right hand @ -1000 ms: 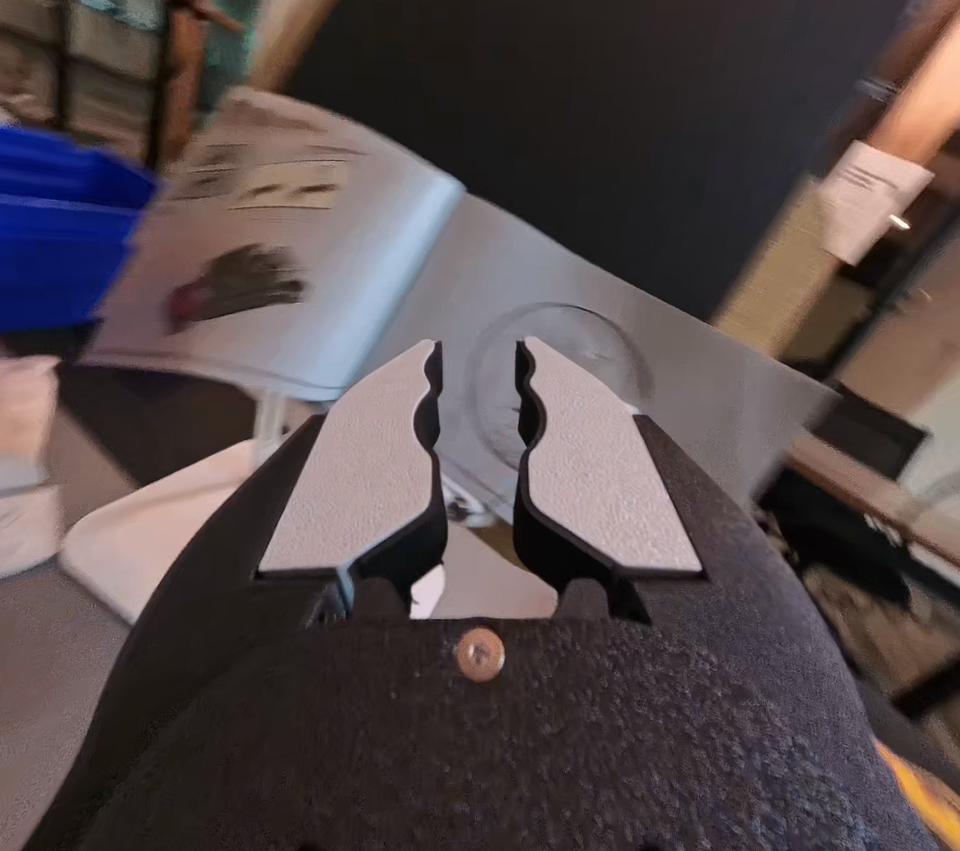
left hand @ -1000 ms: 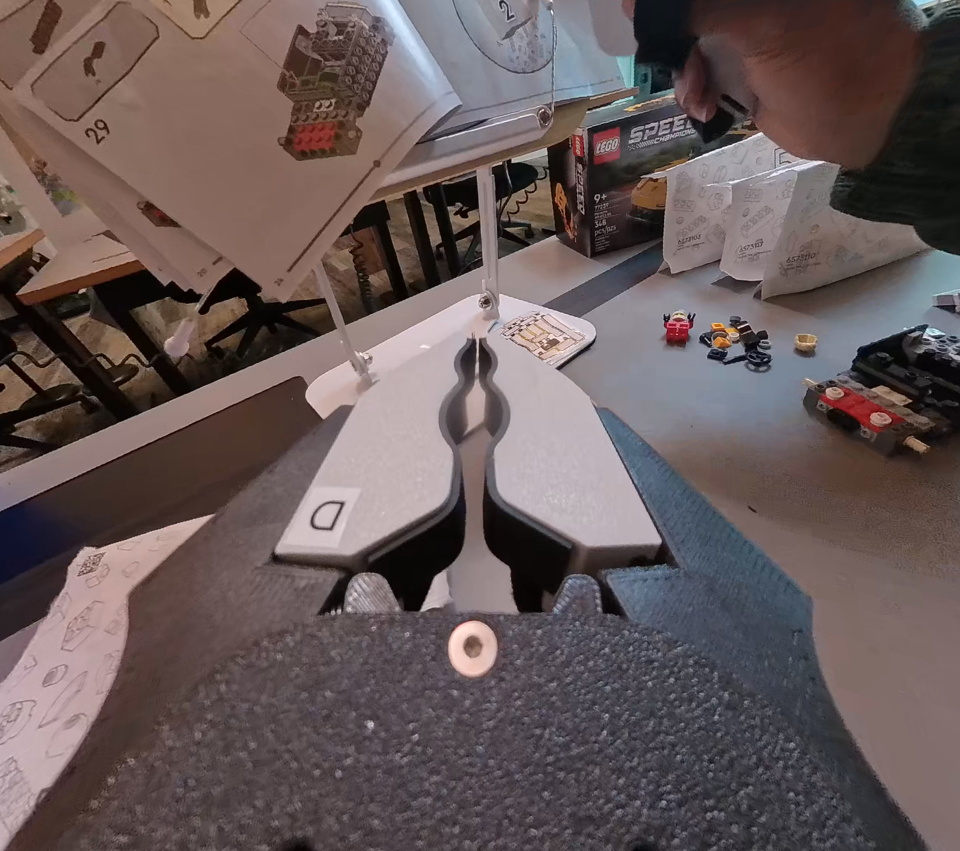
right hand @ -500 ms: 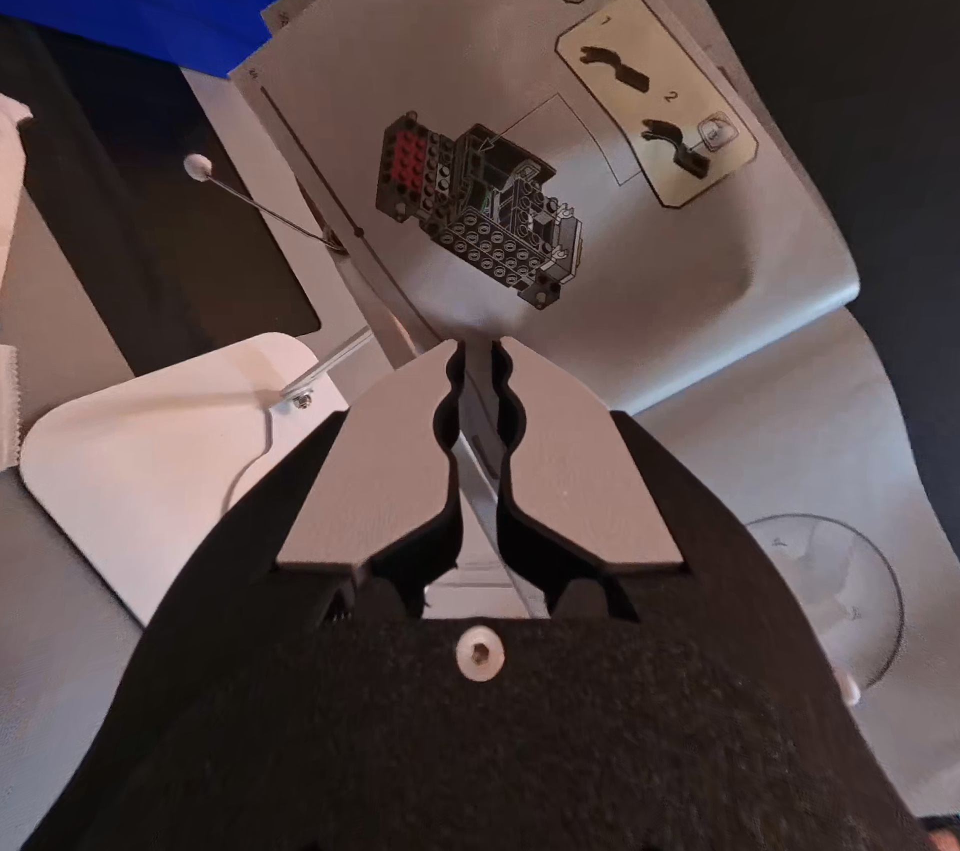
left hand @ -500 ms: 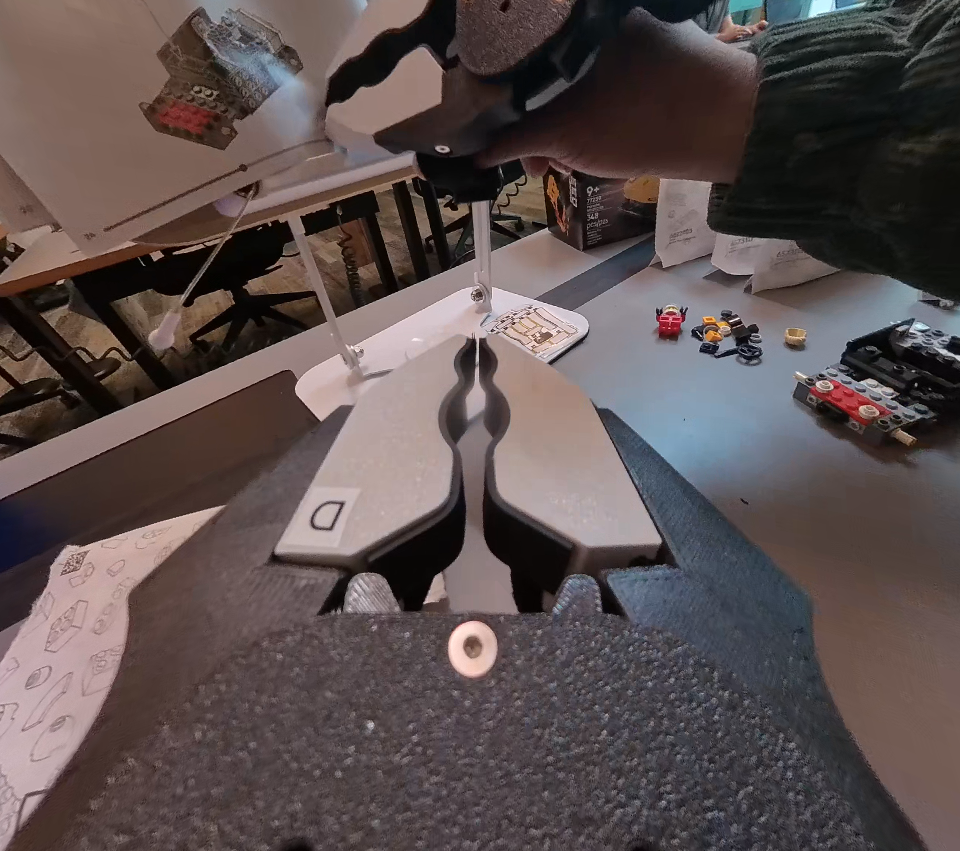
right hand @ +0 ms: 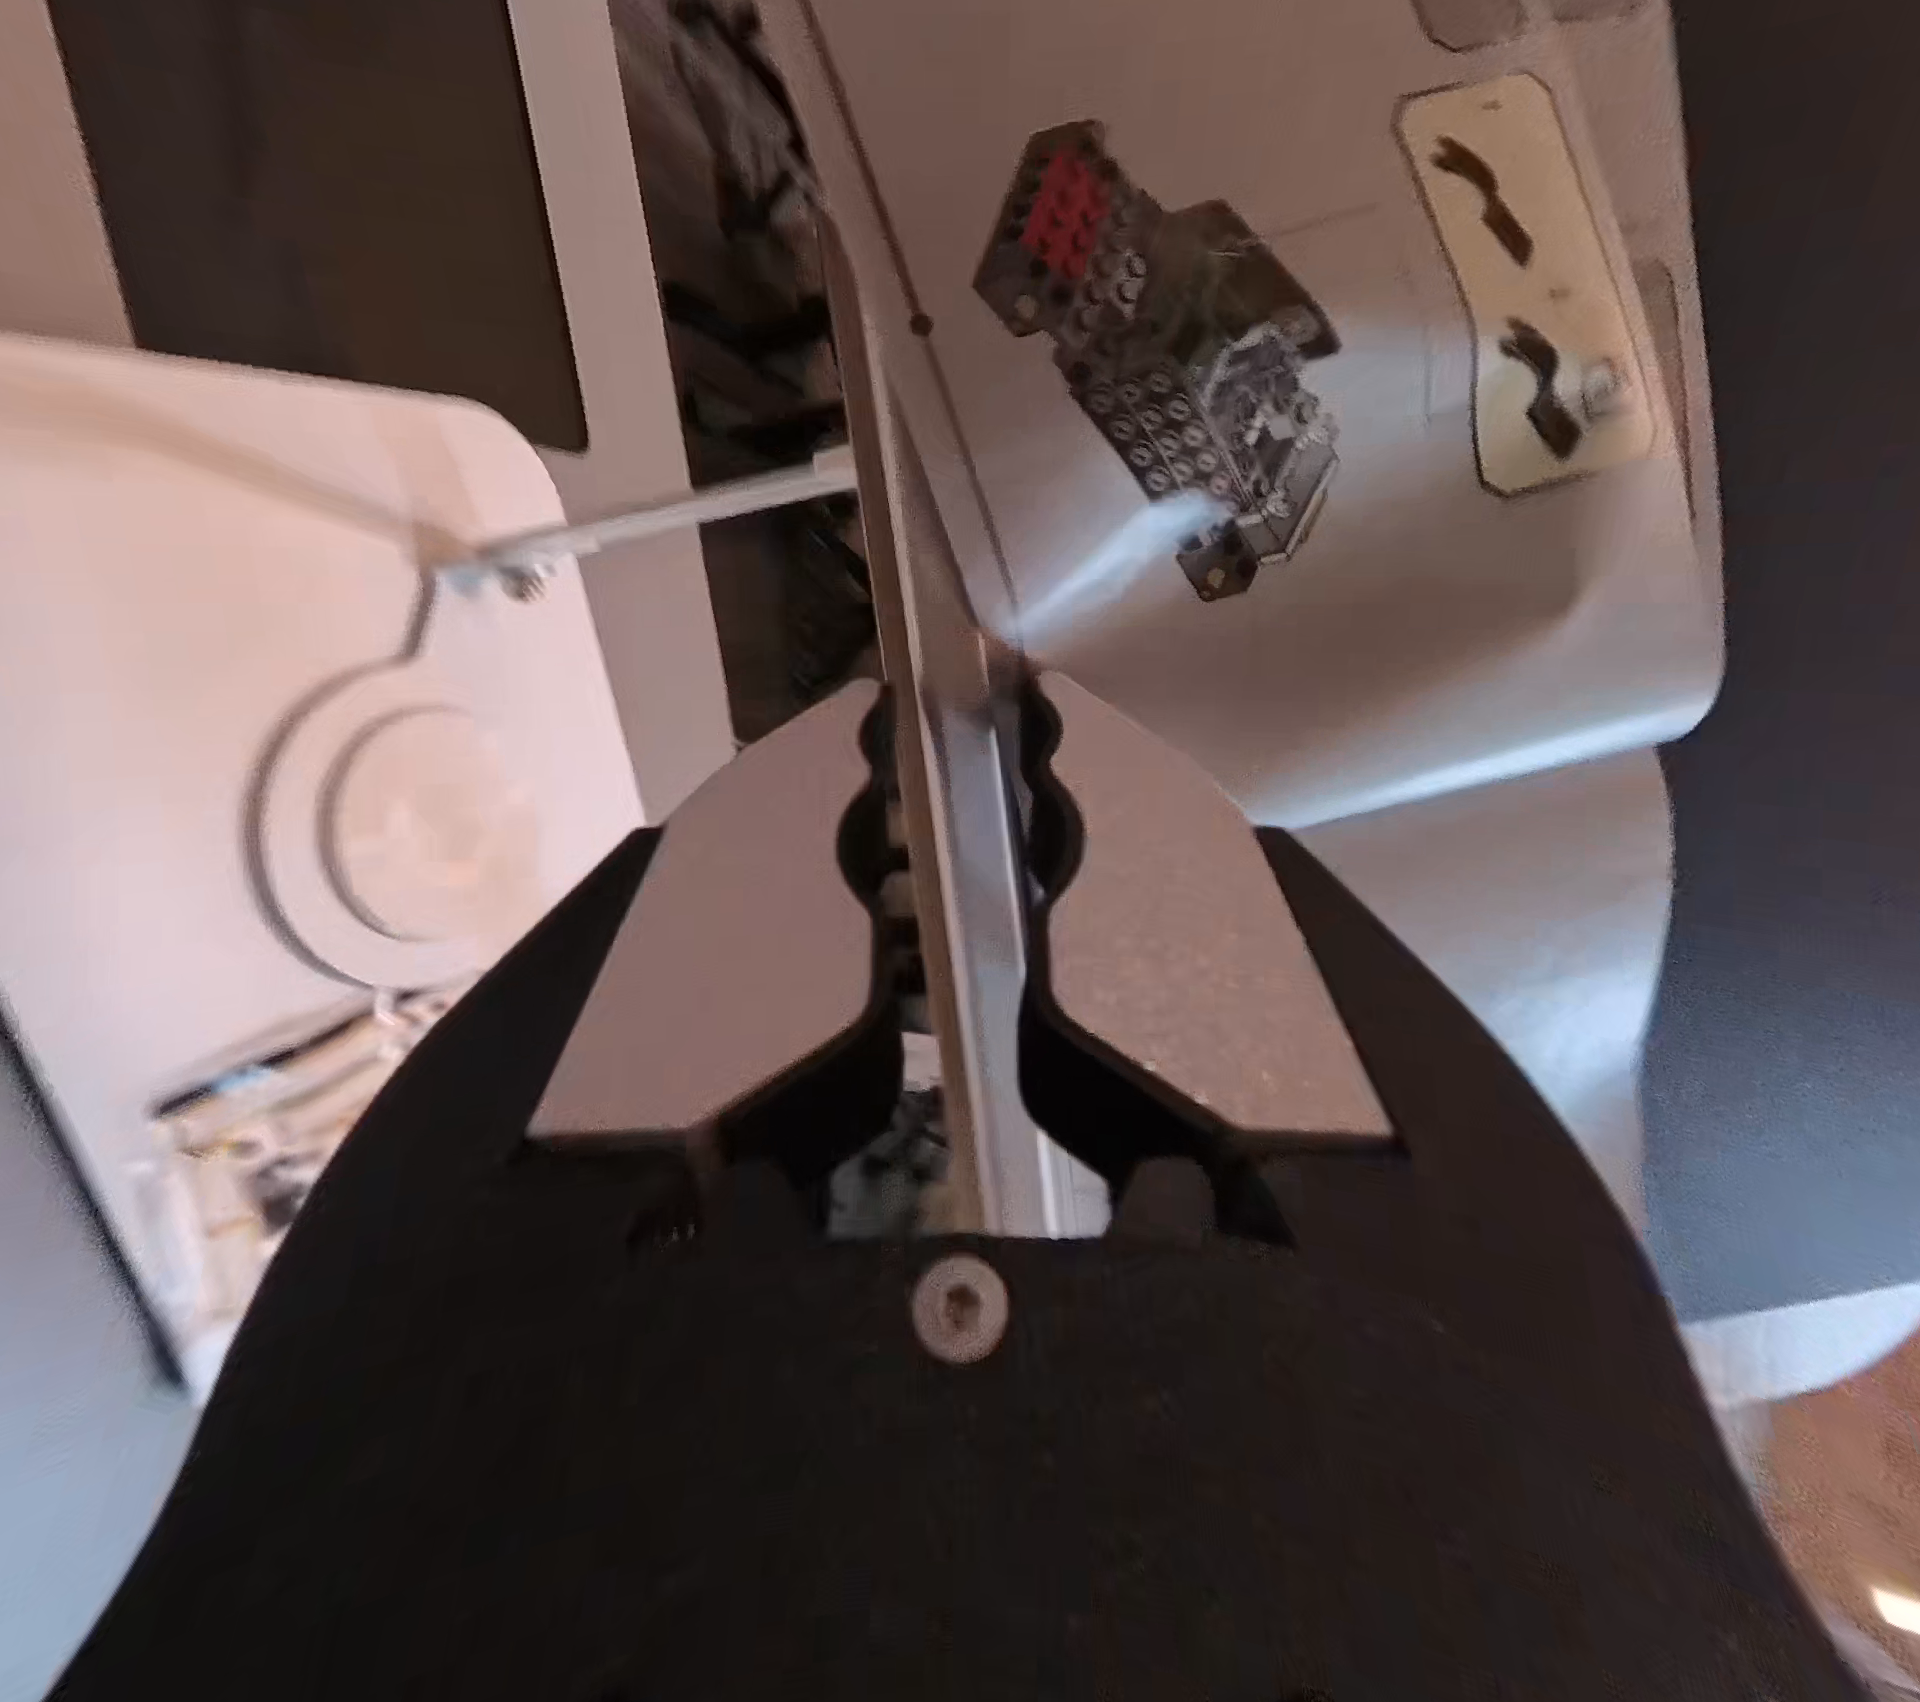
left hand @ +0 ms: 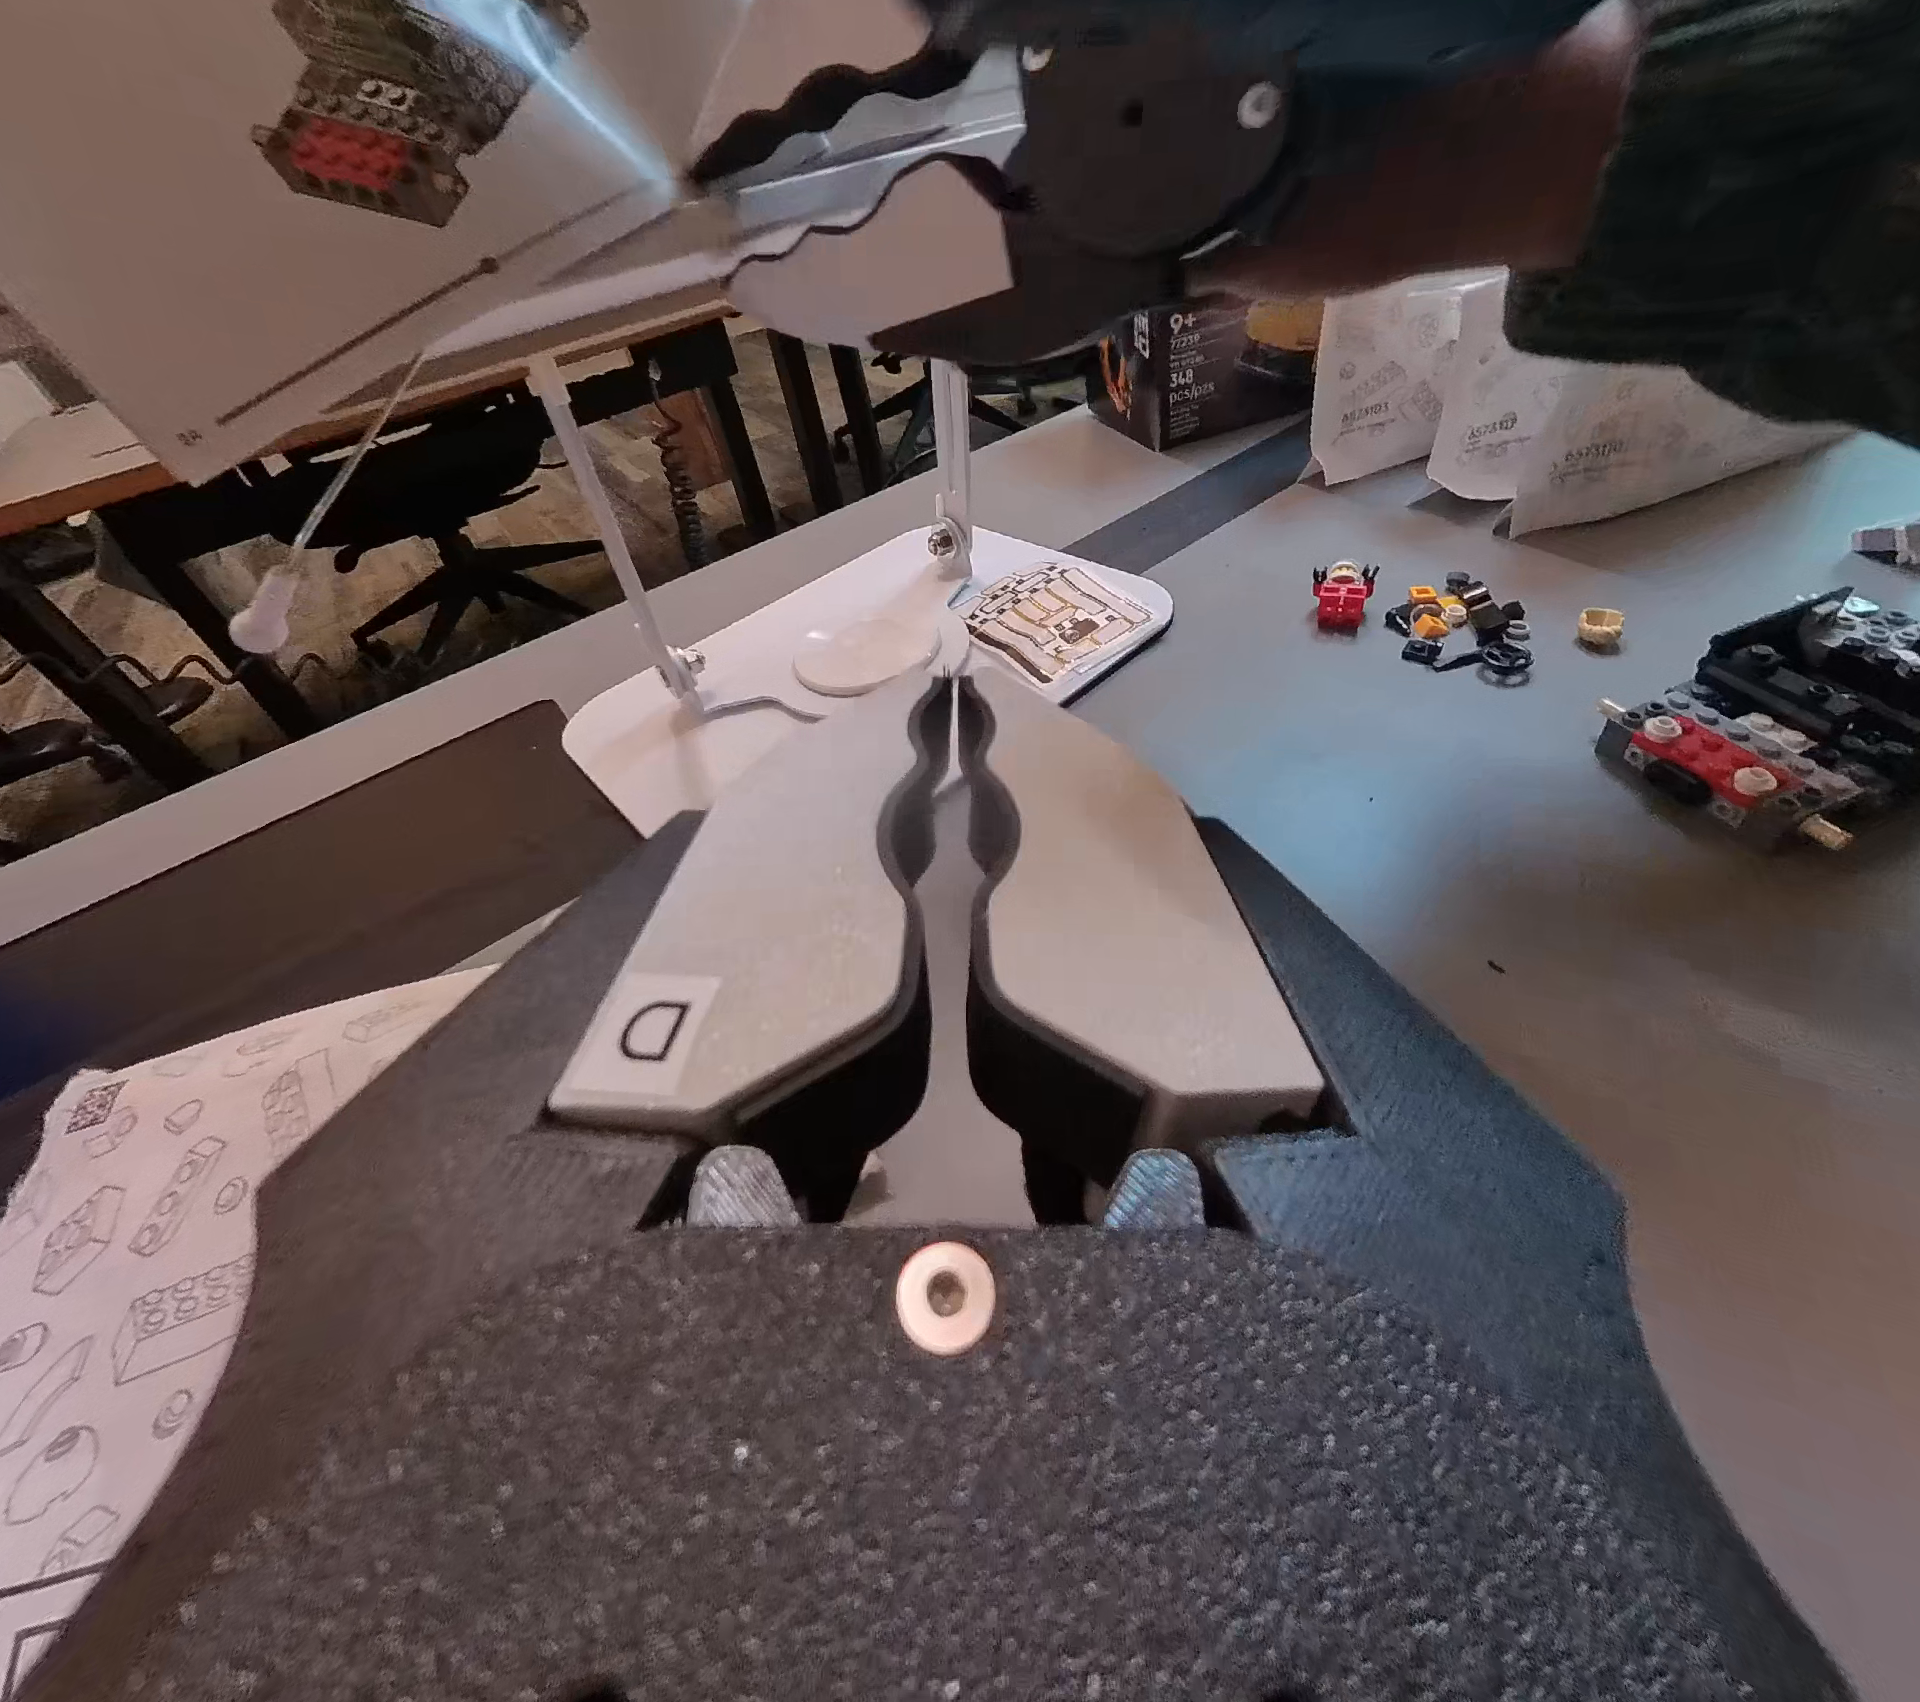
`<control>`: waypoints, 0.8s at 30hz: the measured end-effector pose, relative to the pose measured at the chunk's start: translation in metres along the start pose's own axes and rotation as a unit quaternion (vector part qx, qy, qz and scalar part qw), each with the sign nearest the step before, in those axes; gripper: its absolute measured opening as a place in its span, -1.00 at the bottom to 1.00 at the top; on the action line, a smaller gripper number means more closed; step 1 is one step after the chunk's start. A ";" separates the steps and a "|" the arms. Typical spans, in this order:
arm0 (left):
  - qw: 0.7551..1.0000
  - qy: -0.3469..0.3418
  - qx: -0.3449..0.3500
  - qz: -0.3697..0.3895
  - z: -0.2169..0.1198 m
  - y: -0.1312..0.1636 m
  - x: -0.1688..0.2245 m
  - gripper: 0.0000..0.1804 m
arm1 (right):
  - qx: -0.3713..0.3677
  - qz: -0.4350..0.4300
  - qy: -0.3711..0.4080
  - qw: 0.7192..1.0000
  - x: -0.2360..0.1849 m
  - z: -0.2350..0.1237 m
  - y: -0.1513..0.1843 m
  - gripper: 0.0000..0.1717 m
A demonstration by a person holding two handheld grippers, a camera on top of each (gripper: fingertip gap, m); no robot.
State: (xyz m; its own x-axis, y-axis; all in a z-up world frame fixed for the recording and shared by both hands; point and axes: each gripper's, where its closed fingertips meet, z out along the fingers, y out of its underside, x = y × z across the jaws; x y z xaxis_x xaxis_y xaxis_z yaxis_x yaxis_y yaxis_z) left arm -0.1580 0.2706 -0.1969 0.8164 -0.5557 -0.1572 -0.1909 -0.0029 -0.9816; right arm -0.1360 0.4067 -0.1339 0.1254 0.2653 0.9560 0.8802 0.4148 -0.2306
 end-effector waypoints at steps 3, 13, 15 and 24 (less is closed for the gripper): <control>1.000 0.002 -0.004 0.007 -0.002 0.002 0.001 -1.00 | -0.012 -0.073 0.006 0.997 0.000 0.002 0.002 -0.85; 1.000 -0.006 0.002 -0.005 -0.008 0.000 -0.008 -1.00 | 0.136 -0.035 -0.069 0.988 -0.008 -0.024 -0.002 -0.87; 1.000 -0.008 0.003 -0.010 -0.007 0.000 -0.011 -1.00 | 0.134 -0.033 -0.066 0.988 -0.008 -0.025 -0.002 -0.87; 1.000 -0.011 -0.001 -0.011 -0.006 0.002 -0.012 -1.00 | 0.138 0.030 -0.044 0.989 -0.006 -0.033 -0.009 -0.80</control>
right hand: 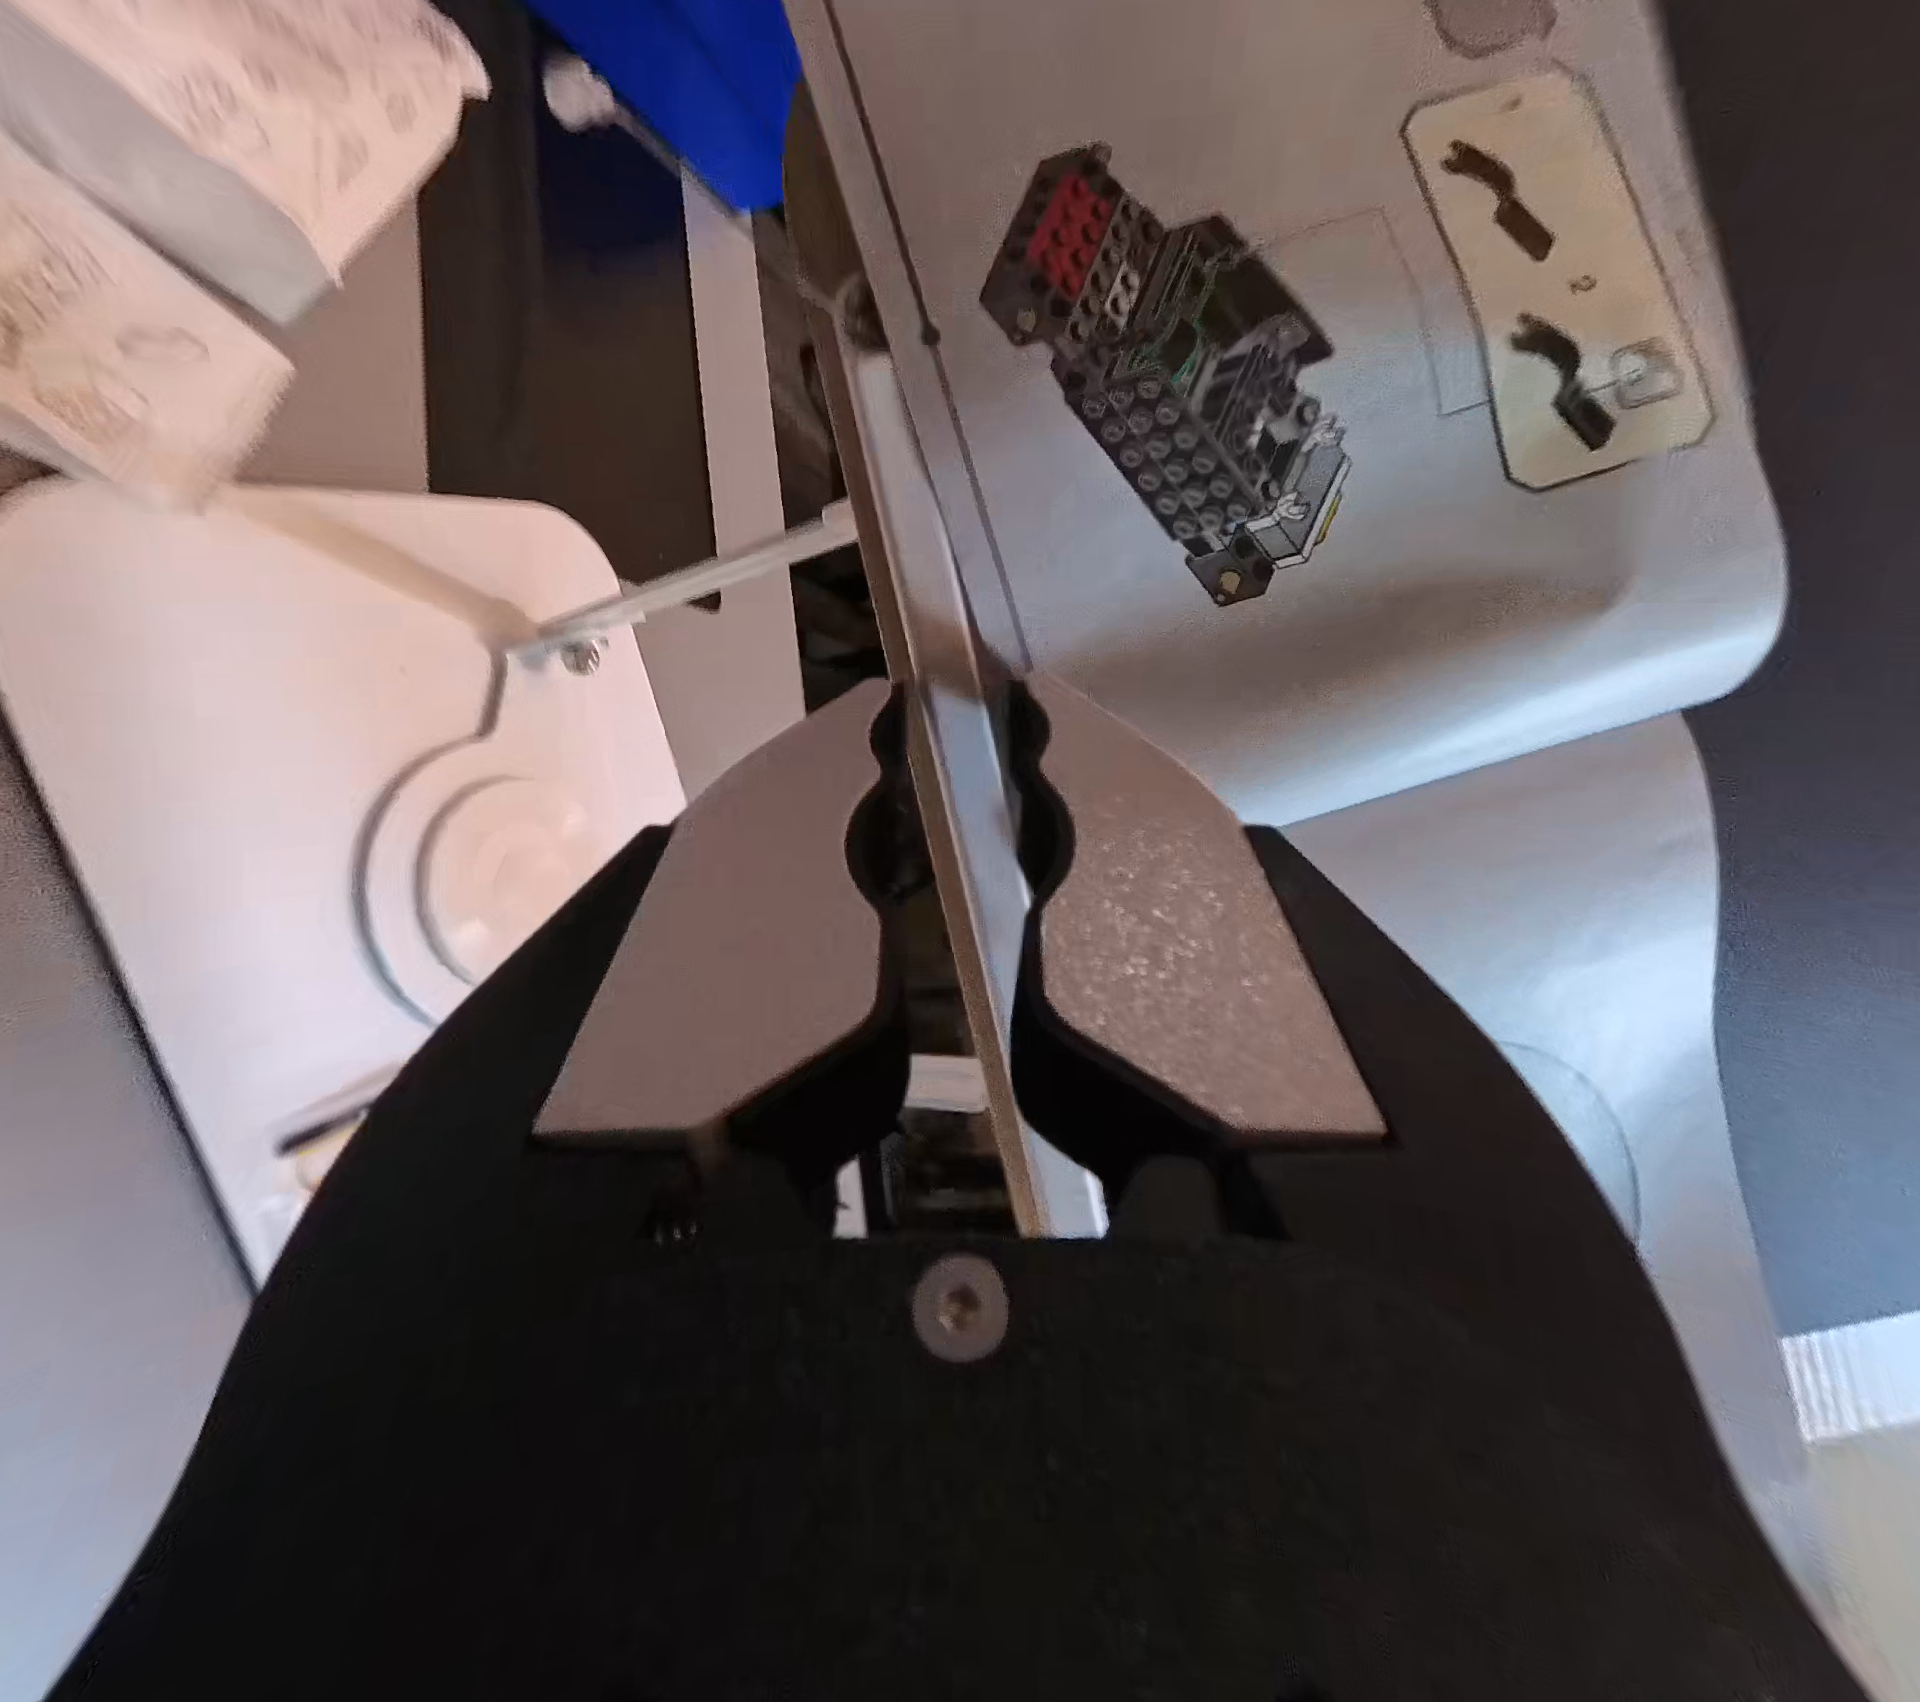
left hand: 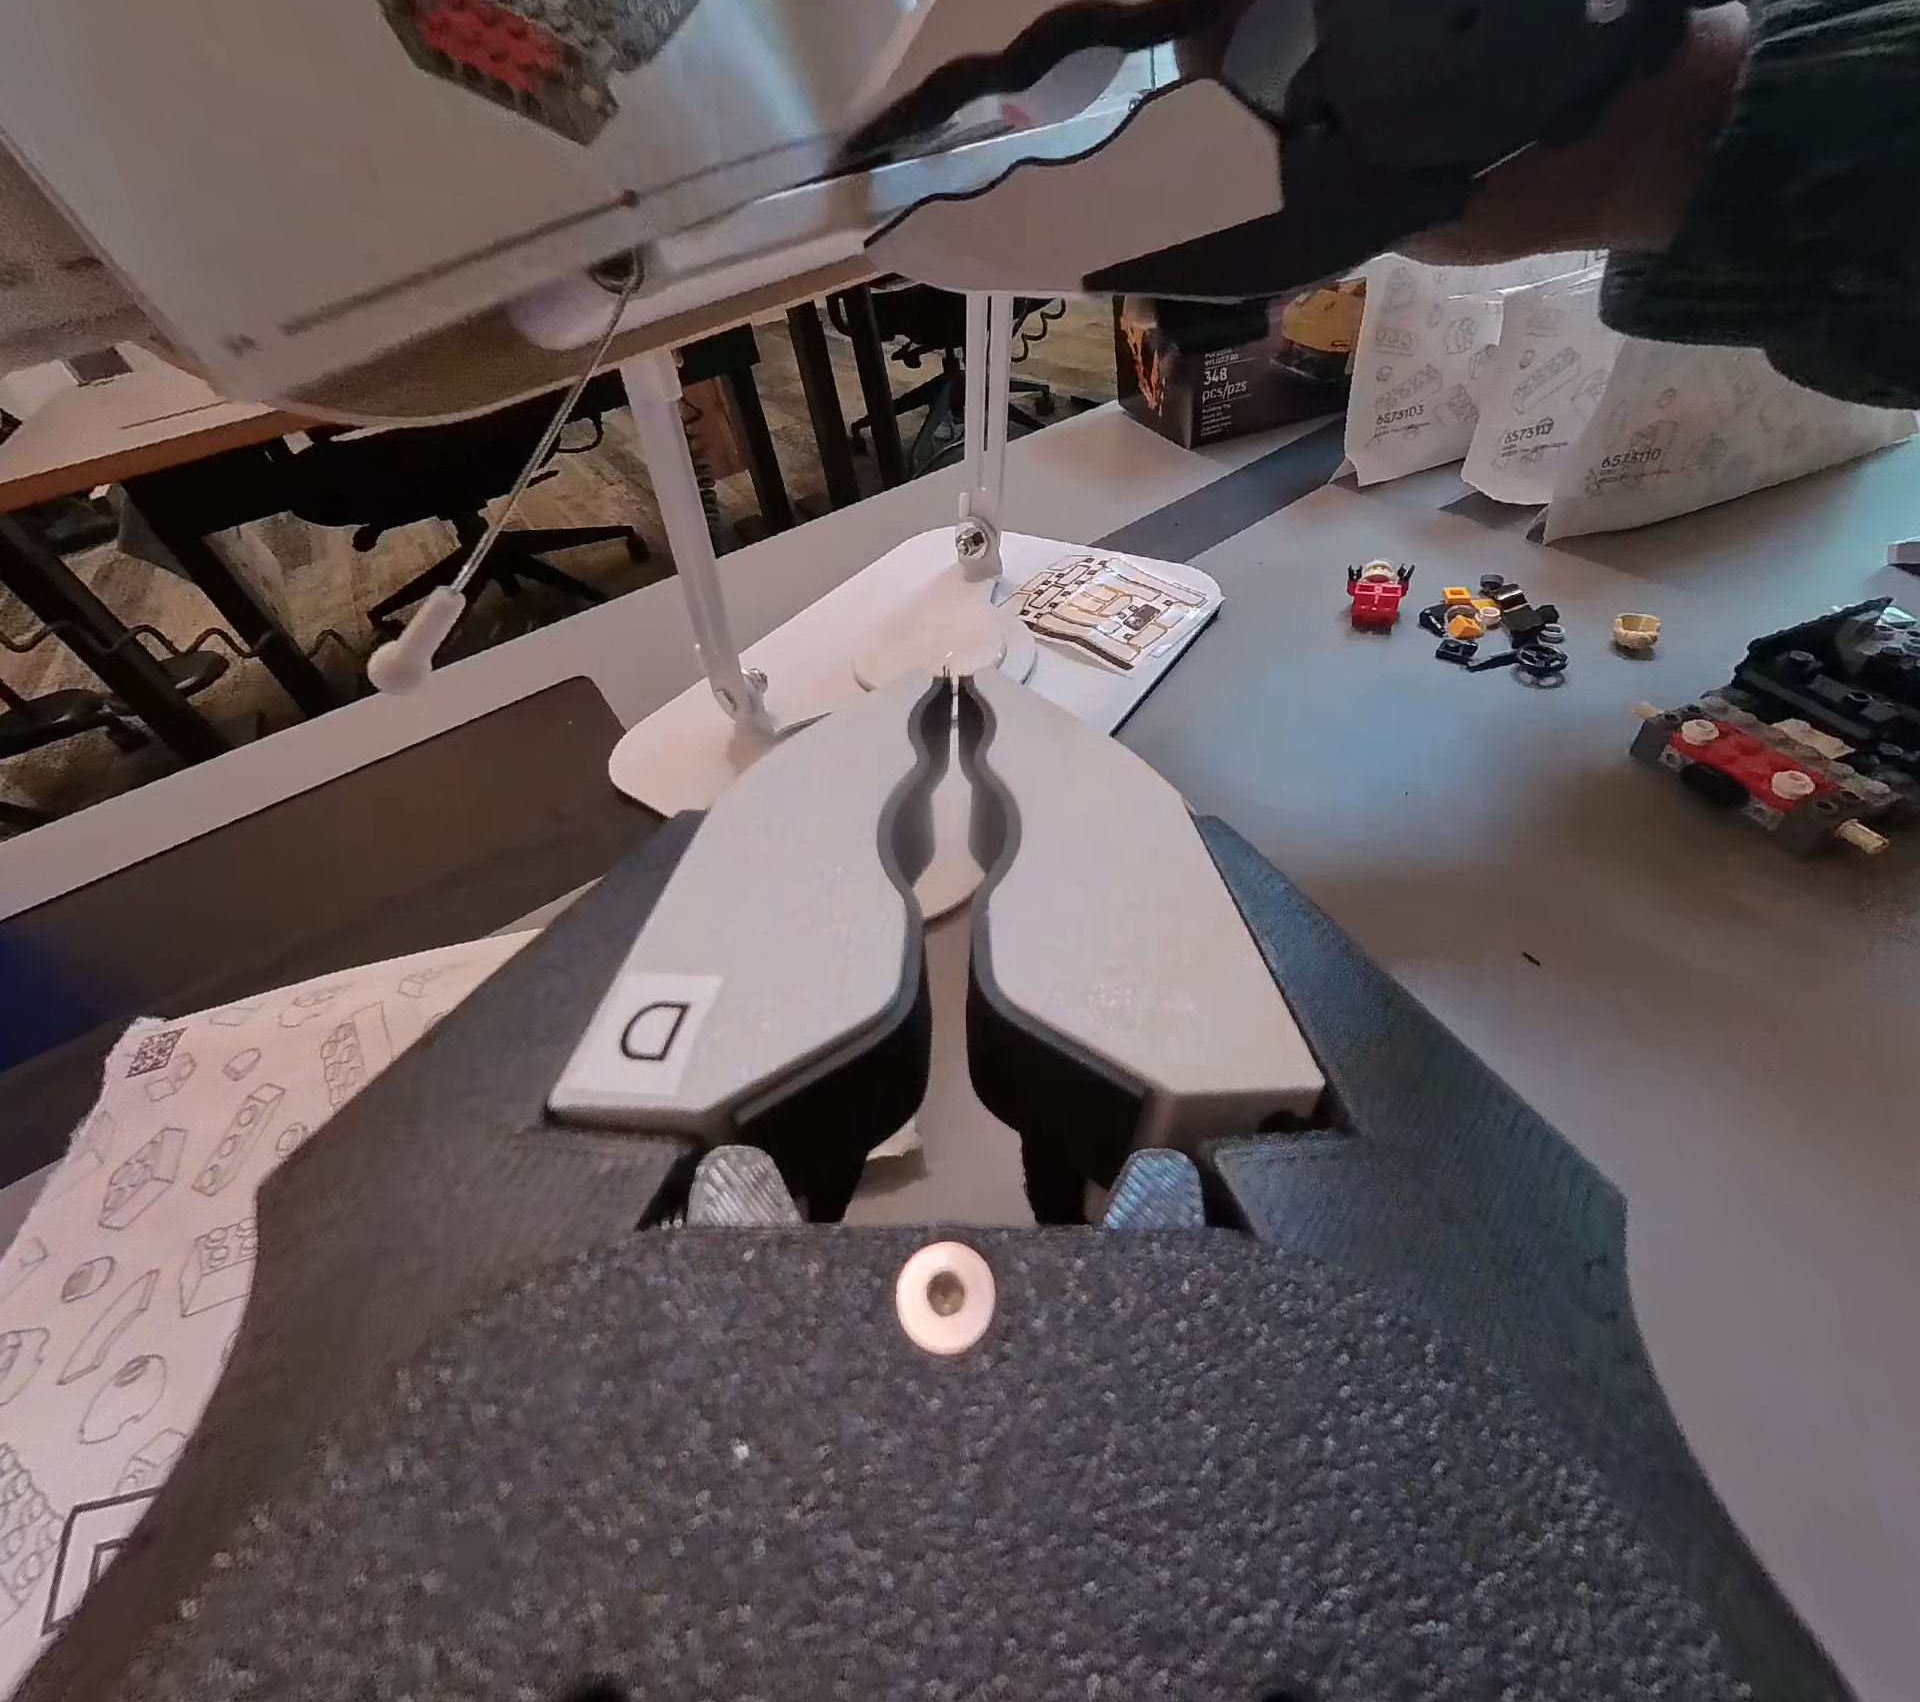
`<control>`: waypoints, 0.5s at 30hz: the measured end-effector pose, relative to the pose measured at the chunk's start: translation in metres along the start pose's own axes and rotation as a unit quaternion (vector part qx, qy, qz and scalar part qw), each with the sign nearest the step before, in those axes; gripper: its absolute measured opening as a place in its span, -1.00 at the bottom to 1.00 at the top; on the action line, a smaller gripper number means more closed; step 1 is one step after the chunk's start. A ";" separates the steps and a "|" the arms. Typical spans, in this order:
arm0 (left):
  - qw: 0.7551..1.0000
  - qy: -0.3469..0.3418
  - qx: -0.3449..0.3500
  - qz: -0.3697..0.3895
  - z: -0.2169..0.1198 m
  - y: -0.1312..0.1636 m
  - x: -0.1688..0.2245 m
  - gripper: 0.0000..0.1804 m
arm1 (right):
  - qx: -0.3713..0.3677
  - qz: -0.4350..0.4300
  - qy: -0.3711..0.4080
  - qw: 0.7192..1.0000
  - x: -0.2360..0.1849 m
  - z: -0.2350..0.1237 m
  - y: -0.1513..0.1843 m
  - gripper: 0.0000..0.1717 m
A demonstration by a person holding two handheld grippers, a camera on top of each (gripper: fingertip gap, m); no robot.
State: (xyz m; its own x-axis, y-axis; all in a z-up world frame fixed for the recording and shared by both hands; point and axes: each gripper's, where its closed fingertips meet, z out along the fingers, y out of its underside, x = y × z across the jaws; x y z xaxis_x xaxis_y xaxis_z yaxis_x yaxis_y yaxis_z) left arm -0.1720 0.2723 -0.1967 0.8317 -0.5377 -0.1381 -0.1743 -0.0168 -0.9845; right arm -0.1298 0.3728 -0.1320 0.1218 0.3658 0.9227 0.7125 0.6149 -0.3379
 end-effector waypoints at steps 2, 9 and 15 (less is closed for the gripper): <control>1.000 0.000 0.000 -0.001 0.000 0.000 0.000 -1.00 | 0.012 0.037 0.000 0.999 -0.002 -0.009 -0.009 -0.72; 1.000 0.004 -0.004 0.006 0.002 0.001 0.003 -1.00 | 0.077 0.231 0.034 0.969 0.010 -0.044 -0.049 -0.82; 1.000 0.001 -0.004 0.016 -0.001 0.000 0.005 -1.00 | 0.125 0.331 0.059 0.933 0.035 -0.060 -0.073 -0.94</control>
State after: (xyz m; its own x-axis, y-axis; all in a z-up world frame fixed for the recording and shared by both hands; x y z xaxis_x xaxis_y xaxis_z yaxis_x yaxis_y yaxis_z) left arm -0.1686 0.2684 -0.1978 0.8250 -0.5395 -0.1685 -0.2047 -0.0074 -0.9788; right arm -0.1364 0.2986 -0.0638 0.5637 0.6538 0.5048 0.2722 0.4300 -0.8608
